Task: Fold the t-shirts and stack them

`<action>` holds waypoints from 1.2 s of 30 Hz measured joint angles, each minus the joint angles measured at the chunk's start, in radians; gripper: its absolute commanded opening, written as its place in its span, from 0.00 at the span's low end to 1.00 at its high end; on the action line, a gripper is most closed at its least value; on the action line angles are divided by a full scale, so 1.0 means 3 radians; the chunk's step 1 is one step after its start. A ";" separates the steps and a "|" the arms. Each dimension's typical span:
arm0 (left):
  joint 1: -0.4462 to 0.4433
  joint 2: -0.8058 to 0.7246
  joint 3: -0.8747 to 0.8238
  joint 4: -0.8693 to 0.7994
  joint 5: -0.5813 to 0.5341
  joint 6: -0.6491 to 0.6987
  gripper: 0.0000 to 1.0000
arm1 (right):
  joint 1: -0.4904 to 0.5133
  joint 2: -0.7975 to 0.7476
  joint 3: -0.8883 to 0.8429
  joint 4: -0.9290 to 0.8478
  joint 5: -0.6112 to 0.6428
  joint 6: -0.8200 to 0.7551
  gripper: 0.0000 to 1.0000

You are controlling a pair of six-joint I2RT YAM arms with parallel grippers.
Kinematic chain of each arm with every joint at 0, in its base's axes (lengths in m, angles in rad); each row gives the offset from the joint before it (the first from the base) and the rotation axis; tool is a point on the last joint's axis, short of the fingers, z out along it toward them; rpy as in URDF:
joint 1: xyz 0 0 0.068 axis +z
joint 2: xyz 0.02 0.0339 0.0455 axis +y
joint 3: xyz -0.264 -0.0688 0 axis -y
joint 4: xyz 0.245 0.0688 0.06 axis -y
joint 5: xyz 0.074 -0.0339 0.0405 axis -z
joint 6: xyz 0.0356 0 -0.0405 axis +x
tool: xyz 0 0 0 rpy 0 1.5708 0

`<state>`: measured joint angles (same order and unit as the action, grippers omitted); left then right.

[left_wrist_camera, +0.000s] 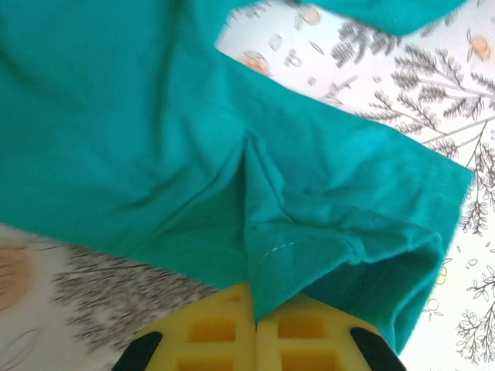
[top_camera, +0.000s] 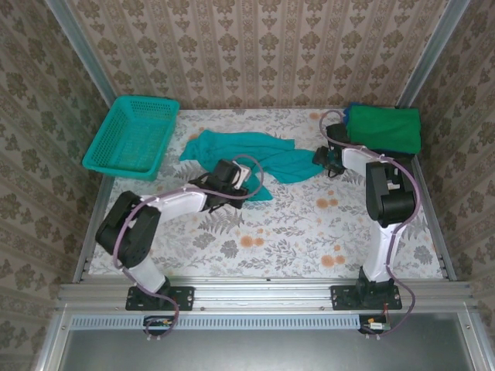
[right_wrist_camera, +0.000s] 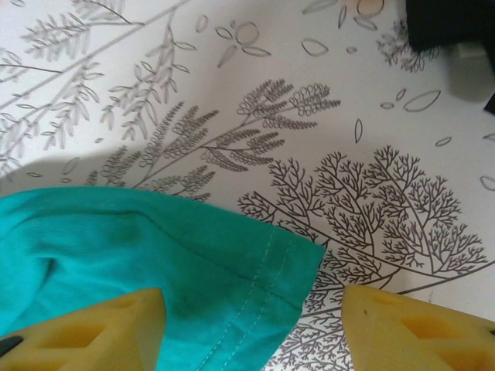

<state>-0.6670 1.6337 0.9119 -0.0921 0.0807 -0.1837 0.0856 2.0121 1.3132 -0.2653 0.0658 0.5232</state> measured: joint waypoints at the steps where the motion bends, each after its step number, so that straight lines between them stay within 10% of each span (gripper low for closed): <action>1: 0.0047 -0.0111 -0.0037 -0.0009 -0.0011 0.0001 0.00 | -0.0001 0.0025 0.0010 -0.0014 0.0009 0.0010 0.55; 9: 0.0393 -0.0924 -0.0072 -0.0290 -0.0134 0.0088 0.00 | -0.0020 0.0046 0.0093 -0.0078 -0.0156 0.0055 0.01; 26: 0.0738 -0.2866 0.1333 -0.1311 -0.0717 0.0769 0.00 | 0.0649 -0.3512 0.0072 -0.0829 -0.0158 -0.0505 0.00; 36: 0.1127 -0.1083 0.2925 -0.1582 -0.0633 0.1139 0.00 | 0.0327 -0.2399 0.0802 -0.1091 -0.0042 -0.0682 0.00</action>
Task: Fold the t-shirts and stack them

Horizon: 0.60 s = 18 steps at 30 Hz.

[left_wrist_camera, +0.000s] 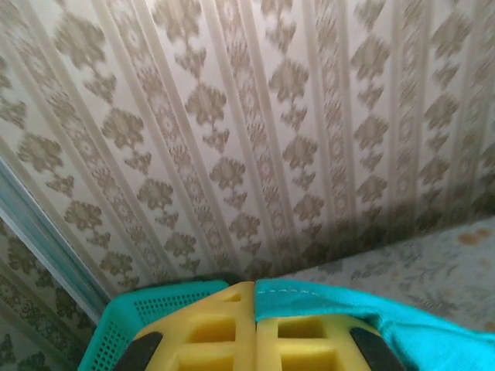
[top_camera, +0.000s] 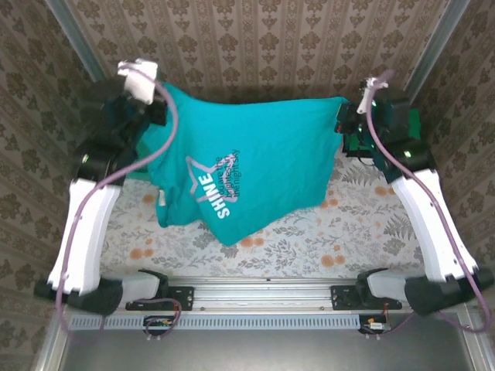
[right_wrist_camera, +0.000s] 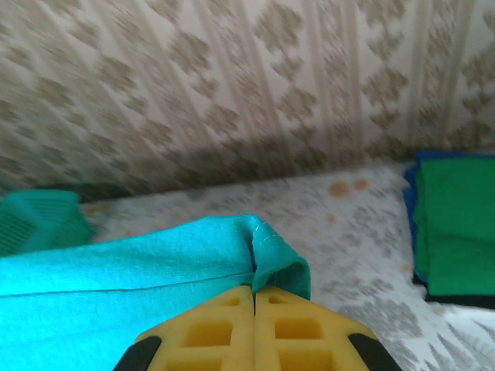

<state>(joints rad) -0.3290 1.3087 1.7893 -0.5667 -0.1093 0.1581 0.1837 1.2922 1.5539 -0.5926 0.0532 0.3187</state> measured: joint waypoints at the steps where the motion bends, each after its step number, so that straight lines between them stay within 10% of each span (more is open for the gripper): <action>1: 0.0019 0.0103 0.0033 -0.0060 0.0024 0.0020 0.00 | -0.0020 0.0050 -0.0001 -0.0079 -0.0001 -0.0010 0.00; 18: -0.0149 -0.1476 -0.0083 -0.0050 0.0528 0.0128 0.00 | -0.0031 -0.1750 -0.0343 -0.0242 -0.0684 0.0116 0.00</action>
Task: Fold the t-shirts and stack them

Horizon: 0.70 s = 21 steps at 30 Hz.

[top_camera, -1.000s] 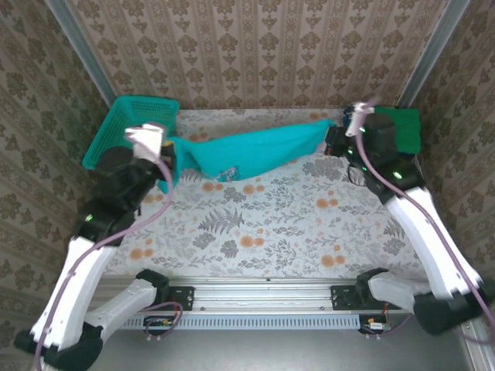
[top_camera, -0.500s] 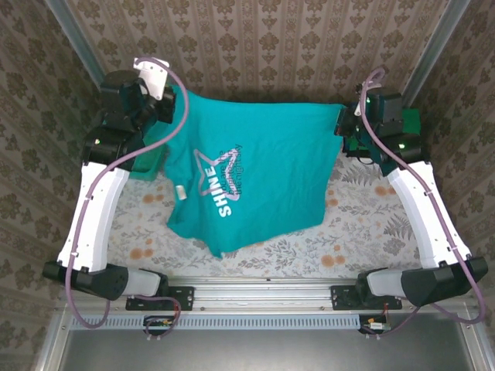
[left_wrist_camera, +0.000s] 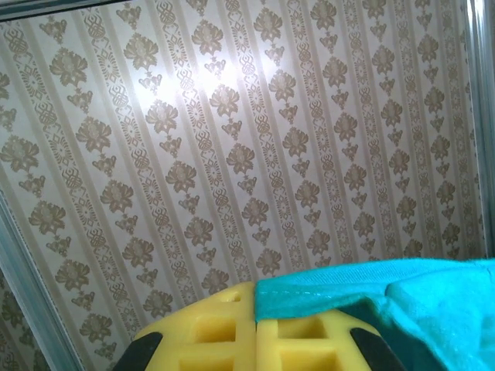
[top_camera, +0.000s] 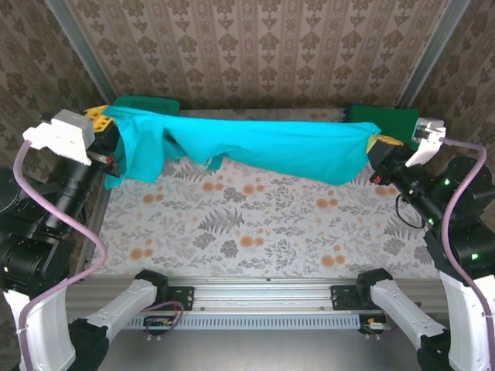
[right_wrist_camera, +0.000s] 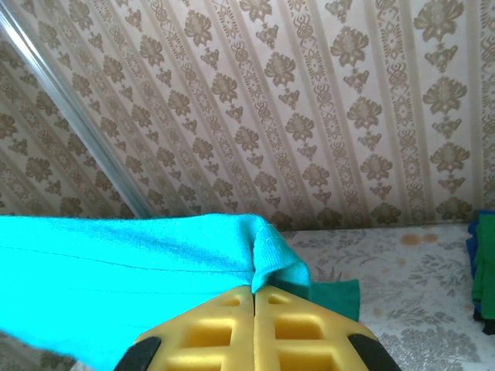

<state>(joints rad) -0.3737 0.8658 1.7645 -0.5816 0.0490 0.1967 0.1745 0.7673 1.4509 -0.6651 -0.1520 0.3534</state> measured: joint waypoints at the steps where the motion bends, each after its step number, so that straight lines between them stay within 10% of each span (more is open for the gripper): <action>1: -0.0001 0.0020 -0.0028 0.0001 -0.0003 0.0010 0.00 | 0.0000 0.0006 -0.0004 -0.0014 0.0001 0.0006 0.00; 11: 0.0189 0.1109 -0.0095 0.0203 -0.0156 0.0146 0.00 | -0.0032 0.0872 0.0045 -0.0005 0.0487 -0.0047 0.00; 19: 0.0510 0.3577 0.1113 0.0130 -0.0013 0.0084 0.14 | -0.0264 0.2884 0.0432 0.0292 0.0730 -0.0149 0.00; 21: 0.0514 0.4328 0.1839 -0.0139 0.0034 0.0052 0.24 | -0.0320 0.3365 0.0665 0.0267 0.0776 -0.0155 0.14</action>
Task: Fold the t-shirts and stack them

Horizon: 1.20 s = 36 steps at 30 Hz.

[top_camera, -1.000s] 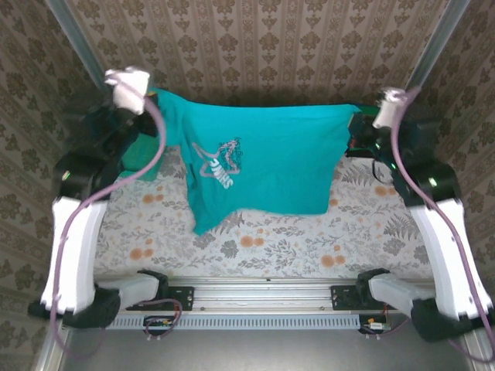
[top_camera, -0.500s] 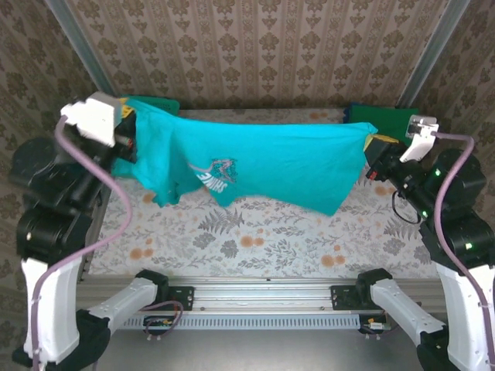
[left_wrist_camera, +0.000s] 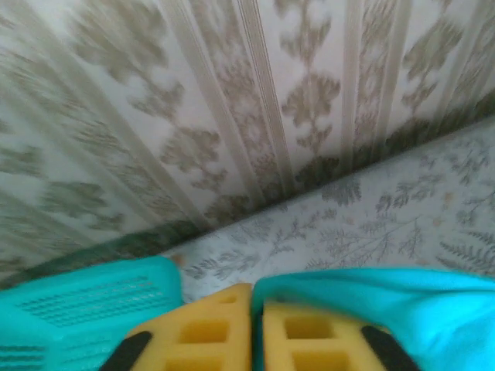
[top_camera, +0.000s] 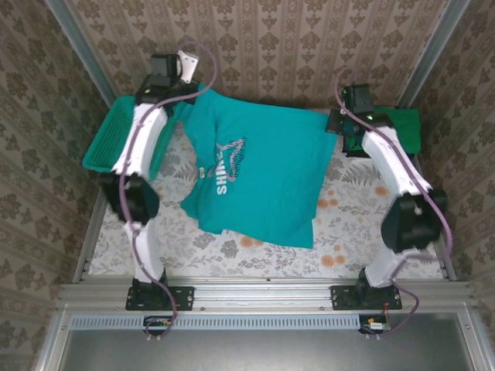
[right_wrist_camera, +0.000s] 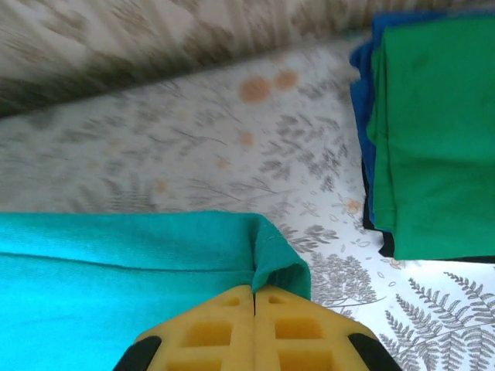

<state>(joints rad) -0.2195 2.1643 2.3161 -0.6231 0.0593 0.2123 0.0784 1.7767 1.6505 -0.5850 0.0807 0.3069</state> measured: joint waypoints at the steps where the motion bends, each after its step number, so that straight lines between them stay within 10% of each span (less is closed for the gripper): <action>1: 0.0004 0.0380 0.0445 -0.0146 0.0018 -0.0013 0.33 | -0.0032 0.0251 0.0155 -0.0037 0.0009 -0.0005 0.31; 5: 0.0013 0.1408 0.1701 -0.0738 0.0020 -0.0060 0.49 | -0.0095 0.0918 0.0757 -0.0282 0.0020 -0.0031 0.47; 8: 0.0031 0.1357 0.1537 -0.1082 -0.0009 -0.0111 0.53 | -0.0067 0.0928 0.0805 -0.0441 0.0023 -0.0029 0.59; 20: 0.0074 -0.2729 -0.3941 0.0081 0.0088 -0.1268 0.58 | 0.1153 -0.1455 -0.2426 -0.0179 0.0181 0.0763 0.68; 29: -0.0078 -0.2825 -0.5595 0.0593 0.0126 -0.2021 0.57 | 0.1512 -0.1475 -0.3065 -0.0197 0.0217 0.1300 0.65; 36: -0.0148 -0.2663 -0.5667 0.0752 0.0074 -0.2274 0.52 | 0.1551 -0.1208 -0.3140 -0.0033 0.0203 0.1427 0.51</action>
<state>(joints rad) -0.2638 1.3655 0.6159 -0.3977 0.0814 -0.4698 0.5438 1.4143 0.7086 -0.5949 0.1417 0.7349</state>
